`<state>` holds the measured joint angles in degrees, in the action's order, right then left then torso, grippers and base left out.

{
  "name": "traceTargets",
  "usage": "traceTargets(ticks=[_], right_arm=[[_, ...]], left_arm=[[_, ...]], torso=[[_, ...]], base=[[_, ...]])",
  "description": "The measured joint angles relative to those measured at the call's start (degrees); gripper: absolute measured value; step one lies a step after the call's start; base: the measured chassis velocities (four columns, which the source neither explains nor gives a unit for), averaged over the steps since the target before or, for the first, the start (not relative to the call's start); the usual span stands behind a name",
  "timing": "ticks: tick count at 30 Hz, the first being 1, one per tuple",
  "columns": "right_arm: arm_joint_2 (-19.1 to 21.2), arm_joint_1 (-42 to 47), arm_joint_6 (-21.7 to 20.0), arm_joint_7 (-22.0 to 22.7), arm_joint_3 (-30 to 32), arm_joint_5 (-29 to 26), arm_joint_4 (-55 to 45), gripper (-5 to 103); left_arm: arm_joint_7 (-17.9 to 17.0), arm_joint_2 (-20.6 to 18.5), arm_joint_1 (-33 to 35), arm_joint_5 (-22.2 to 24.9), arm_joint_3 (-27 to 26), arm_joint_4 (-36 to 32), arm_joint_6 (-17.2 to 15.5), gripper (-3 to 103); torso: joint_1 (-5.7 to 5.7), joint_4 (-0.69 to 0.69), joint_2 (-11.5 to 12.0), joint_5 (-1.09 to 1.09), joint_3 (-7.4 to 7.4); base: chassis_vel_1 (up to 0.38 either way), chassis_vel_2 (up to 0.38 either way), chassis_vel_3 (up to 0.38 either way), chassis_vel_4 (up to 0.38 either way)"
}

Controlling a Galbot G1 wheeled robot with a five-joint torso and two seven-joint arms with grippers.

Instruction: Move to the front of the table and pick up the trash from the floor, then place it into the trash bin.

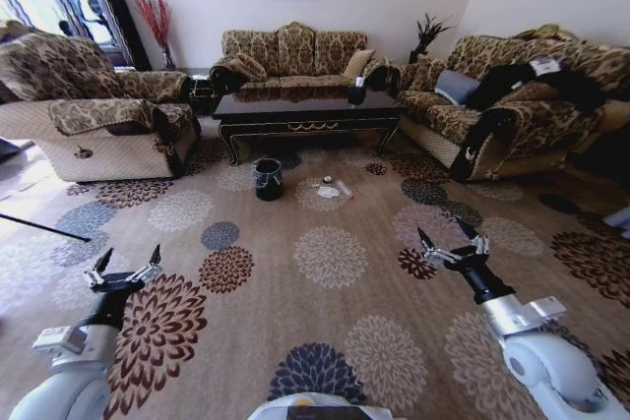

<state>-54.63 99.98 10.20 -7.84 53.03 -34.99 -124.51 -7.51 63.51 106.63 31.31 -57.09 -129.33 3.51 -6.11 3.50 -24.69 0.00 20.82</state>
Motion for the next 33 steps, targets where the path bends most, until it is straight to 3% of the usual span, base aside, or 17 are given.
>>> traceTargets(ticks=[33], right_arm=[[-0.43,0.05,1.44,-0.49,0.17,1.20,0.61,100]], left_arm=[[-0.39,0.04,0.40,-0.96,-0.46,-0.44,0.62,100]], torso=[[2.66,0.00,7.67,0.00,-5.01]], base=[[0.000,0.000,0.000,0.000]])
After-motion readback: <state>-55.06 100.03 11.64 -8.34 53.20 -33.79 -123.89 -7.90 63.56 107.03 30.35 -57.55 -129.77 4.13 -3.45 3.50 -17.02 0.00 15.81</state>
